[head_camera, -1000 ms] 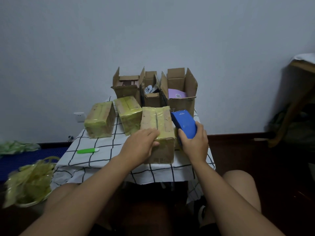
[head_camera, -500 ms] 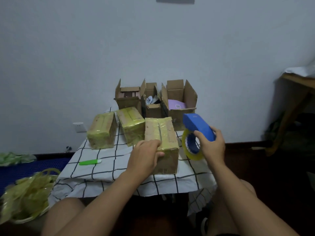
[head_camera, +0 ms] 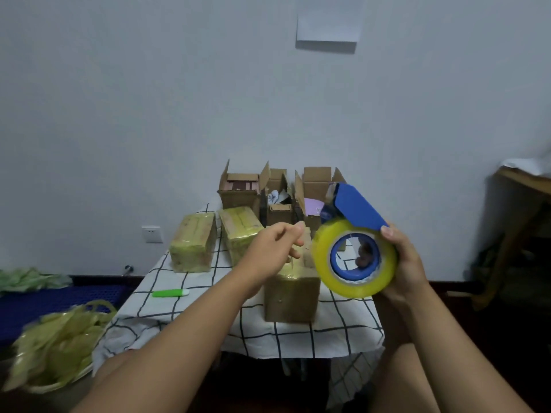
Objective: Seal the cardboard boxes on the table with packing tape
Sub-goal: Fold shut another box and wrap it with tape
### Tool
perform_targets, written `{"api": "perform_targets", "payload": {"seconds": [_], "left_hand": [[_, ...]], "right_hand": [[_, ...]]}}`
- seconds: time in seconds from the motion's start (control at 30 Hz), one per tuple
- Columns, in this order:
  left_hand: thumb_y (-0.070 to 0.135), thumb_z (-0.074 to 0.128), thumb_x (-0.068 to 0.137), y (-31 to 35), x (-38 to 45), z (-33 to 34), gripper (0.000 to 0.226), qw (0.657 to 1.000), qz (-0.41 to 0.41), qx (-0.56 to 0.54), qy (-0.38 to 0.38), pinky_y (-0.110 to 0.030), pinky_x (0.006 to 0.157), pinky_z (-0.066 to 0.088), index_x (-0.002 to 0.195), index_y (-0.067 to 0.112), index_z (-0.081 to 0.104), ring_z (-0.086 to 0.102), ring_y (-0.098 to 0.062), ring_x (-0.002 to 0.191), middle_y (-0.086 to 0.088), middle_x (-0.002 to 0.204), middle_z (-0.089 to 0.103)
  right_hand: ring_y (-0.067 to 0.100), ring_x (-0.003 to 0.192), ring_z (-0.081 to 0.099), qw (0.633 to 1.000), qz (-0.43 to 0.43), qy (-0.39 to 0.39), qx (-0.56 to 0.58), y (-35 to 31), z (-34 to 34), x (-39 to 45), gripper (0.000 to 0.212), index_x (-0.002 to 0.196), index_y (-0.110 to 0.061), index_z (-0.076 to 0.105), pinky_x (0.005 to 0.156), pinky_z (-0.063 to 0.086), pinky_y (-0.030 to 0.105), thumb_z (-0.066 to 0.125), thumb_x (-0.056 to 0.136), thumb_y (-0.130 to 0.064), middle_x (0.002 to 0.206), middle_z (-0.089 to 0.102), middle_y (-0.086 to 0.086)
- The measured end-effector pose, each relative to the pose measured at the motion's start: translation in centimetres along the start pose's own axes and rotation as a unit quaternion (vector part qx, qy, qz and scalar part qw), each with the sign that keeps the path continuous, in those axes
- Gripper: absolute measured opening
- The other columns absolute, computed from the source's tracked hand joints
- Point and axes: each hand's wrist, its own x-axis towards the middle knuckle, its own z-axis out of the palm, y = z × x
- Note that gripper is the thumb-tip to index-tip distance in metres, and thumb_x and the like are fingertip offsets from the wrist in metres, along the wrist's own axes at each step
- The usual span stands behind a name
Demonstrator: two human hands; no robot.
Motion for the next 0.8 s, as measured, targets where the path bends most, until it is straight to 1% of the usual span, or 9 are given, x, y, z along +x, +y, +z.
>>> {"api": "perform_targets", "payload": {"seconds": [0.1,0.2,0.3,0.37,0.47,0.57,0.63,0.73,0.8], "left_hand": [[0.05,0.052,0.096,1.0,-0.3,-0.4,0.031,0.999,0.01,-0.036,-0.017,-0.029,0.074,0.05,0.108,0.025,0.065,0.063,-0.011,0.08,0.005,0.099,0.065],[0.051,0.06,0.087,1.5,-0.5,-1.2,0.035,0.997,0.061,-0.03,-0.03,-0.03,0.085,0.052,0.122,0.044,0.059,0.063,-0.011,0.098,0.008,0.113,0.06],[0.048,0.068,0.08,1.5,-0.8,-1.6,0.05,0.996,0.078,-0.009,-0.04,-0.029,0.09,0.05,0.129,0.045,0.056,0.059,-0.012,0.109,0.009,0.123,0.057],[0.04,0.072,0.083,1.4,-1.0,-1.7,0.05,0.996,0.081,0.009,-0.027,-0.019,0.084,0.05,0.131,0.04,0.056,0.059,-0.01,0.104,0.009,0.122,0.056],[0.035,0.069,0.088,1.5,-1.1,-1.8,0.039,0.994,0.111,0.025,0.004,-0.013,0.078,0.049,0.126,0.036,0.059,0.059,-0.004,0.099,0.009,0.118,0.058],[0.032,0.063,0.094,1.6,-1.1,-1.8,0.026,0.991,0.129,0.021,0.029,-0.024,0.087,0.05,0.119,0.035,0.058,0.059,-0.006,0.101,0.007,0.116,0.06],[0.026,0.062,0.095,1.9,-1.0,-1.8,0.029,0.99,0.131,0.003,0.045,-0.029,0.087,0.051,0.122,0.036,0.055,0.061,-0.01,0.101,0.005,0.117,0.059],[0.01,0.057,0.096,2.7,-1.2,-2.0,0.045,0.986,0.161,-0.014,0.031,-0.013,0.081,0.048,0.128,0.041,0.049,0.057,0.009,0.086,0.005,0.124,0.053],[0.006,0.056,0.096,2.9,-1.2,-1.9,0.047,0.984,0.176,0.023,0.02,-0.006,0.08,0.044,0.13,0.038,0.051,0.055,0.013,0.083,0.005,0.128,0.048]], "right_hand": [[0.015,0.057,0.054,1.0,0.007,-0.022,0.007,0.3,0.8,0.1,0.046,0.106,-0.013,0.059,0.049,0.046,0.026,0.067,0.07,-0.039,0.076,0.063,0.004],[0.016,0.057,0.053,0.999,0.015,-0.035,0.006,0.8,1.3,0.2,0.046,0.108,-0.014,0.061,0.049,0.046,0.027,0.068,0.07,-0.039,0.078,0.063,0.006],[0.017,0.058,0.052,0.999,0.032,-0.043,0.007,1.5,1.9,0.3,0.065,0.112,-0.011,0.06,0.049,0.047,0.027,0.084,0.061,-0.044,0.082,0.062,0.008],[0.016,0.058,0.051,0.998,0.041,-0.048,0.021,1.9,2.2,0.3,0.079,0.114,-0.008,0.058,0.049,0.047,0.026,0.088,0.055,-0.051,0.081,0.062,0.008],[0.014,0.054,0.053,0.995,0.05,-0.061,0.053,2.3,2.7,0.2,0.078,0.108,-0.007,0.058,0.047,0.048,0.024,0.09,0.053,-0.051,0.075,0.063,0.006],[0.013,0.054,0.053,0.994,0.053,-0.072,0.067,2.6,3.0,0.2,0.075,0.108,-0.007,0.057,0.048,0.048,0.024,0.09,0.055,-0.05,0.074,0.063,0.006],[0.013,0.054,0.053,0.993,0.055,-0.076,0.065,2.7,3.0,0.2,0.074,0.108,-0.006,0.057,0.048,0.047,0.024,0.089,0.057,-0.05,0.074,0.062,0.006],[0.014,0.054,0.053,0.994,0.057,-0.079,0.059,2.8,3.0,0.2,0.073,0.107,-0.005,0.056,0.049,0.048,0.024,0.088,0.058,-0.05,0.074,0.063,0.006],[0.014,0.055,0.054,0.994,0.058,-0.078,0.057,3.0,3.1,0.2,0.073,0.106,-0.005,0.057,0.048,0.048,0.025,0.088,0.057,-0.05,0.075,0.063,0.006]]}}
